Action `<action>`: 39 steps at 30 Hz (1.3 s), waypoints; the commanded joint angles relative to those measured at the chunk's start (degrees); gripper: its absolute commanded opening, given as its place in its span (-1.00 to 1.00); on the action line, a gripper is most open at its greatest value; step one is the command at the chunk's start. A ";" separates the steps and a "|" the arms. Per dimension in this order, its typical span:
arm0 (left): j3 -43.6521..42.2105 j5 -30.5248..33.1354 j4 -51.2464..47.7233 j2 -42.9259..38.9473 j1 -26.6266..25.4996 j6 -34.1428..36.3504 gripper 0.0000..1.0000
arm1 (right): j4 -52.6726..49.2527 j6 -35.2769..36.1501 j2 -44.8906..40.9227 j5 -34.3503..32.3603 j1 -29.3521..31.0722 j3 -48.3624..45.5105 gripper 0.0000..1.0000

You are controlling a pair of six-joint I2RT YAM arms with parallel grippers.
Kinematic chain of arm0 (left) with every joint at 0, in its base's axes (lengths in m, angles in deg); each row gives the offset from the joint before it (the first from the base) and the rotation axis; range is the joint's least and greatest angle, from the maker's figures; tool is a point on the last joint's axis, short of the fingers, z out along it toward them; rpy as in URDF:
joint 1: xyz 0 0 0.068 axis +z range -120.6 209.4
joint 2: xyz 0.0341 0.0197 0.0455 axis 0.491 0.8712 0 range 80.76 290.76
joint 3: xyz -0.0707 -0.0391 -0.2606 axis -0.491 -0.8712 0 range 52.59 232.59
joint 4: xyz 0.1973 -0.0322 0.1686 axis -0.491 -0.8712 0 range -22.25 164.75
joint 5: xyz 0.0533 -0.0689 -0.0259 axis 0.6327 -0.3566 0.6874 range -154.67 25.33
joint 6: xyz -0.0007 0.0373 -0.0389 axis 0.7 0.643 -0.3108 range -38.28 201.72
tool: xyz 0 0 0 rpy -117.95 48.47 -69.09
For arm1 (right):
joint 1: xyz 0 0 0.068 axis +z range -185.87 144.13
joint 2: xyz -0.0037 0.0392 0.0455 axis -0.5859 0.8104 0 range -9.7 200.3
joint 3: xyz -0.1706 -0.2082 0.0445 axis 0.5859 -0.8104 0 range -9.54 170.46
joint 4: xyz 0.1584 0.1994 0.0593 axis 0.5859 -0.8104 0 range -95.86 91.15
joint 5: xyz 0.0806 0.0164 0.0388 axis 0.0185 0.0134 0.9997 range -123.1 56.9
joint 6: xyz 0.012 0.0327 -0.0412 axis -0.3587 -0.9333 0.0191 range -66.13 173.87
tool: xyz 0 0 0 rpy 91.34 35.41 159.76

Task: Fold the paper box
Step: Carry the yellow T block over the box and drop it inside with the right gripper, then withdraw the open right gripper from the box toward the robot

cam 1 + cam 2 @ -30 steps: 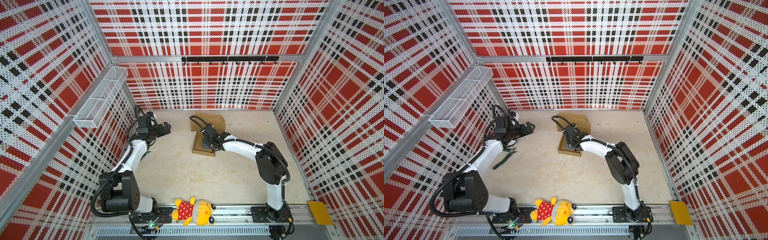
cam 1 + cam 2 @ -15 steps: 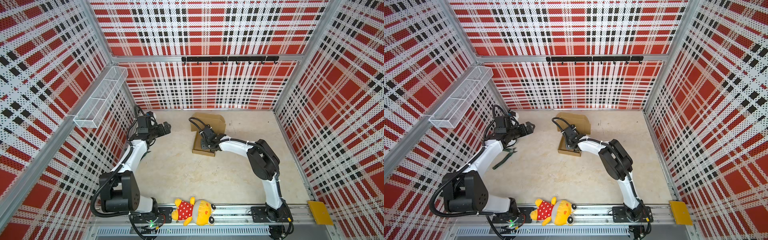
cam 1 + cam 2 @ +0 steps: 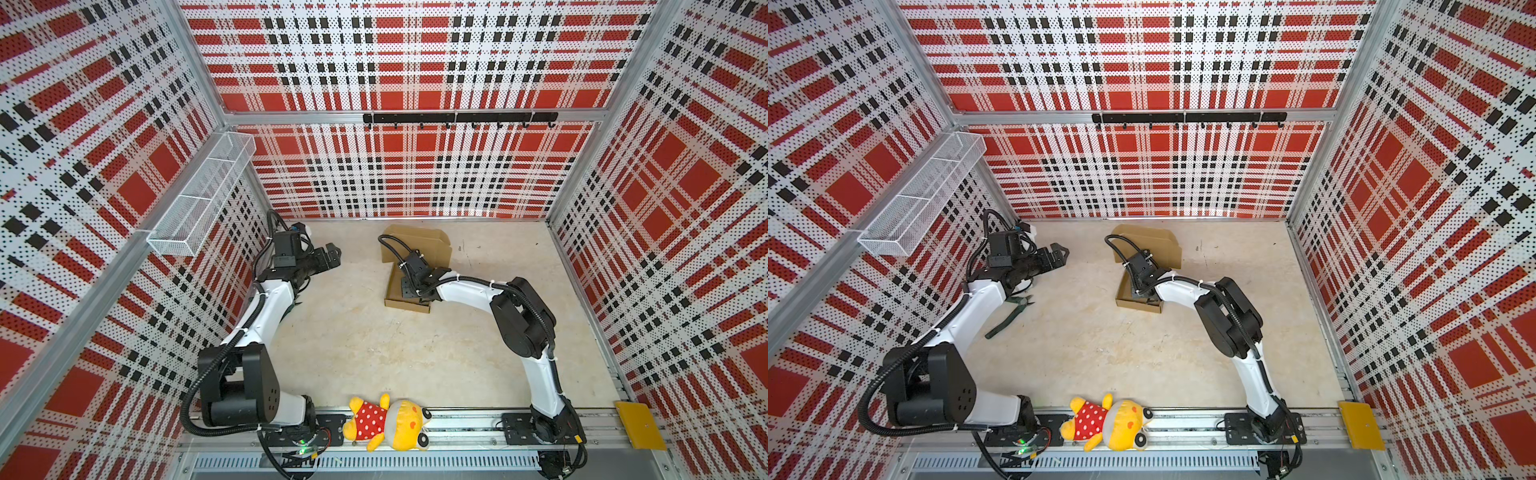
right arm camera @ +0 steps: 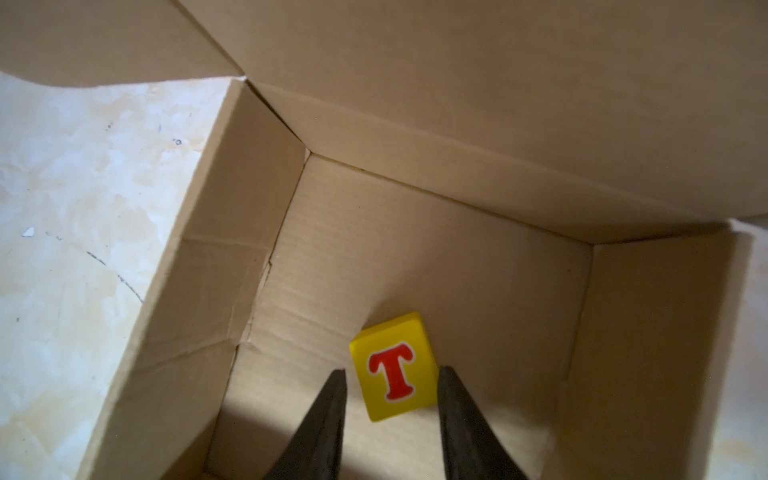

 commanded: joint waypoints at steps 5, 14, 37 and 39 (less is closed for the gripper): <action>-0.65 -0.06 1.23 -2.02 1.16 -0.98 0.99 | 1.58 -0.39 -2.37 -0.15 -0.21 -0.08 -0.09; -0.39 -0.79 1.19 -2.12 1.13 -0.89 0.99 | 0.78 -0.09 -9.73 -2.08 -0.04 -3.93 0.12; -0.39 -1.57 1.64 -0.21 0.75 -0.27 0.99 | -0.89 -2.19 -25.14 -7.76 -0.73 -20.02 0.72; -0.30 -1.08 1.64 0.31 0.72 0.12 0.99 | -0.40 -2.03 -27.17 -8.35 -0.69 -22.49 0.78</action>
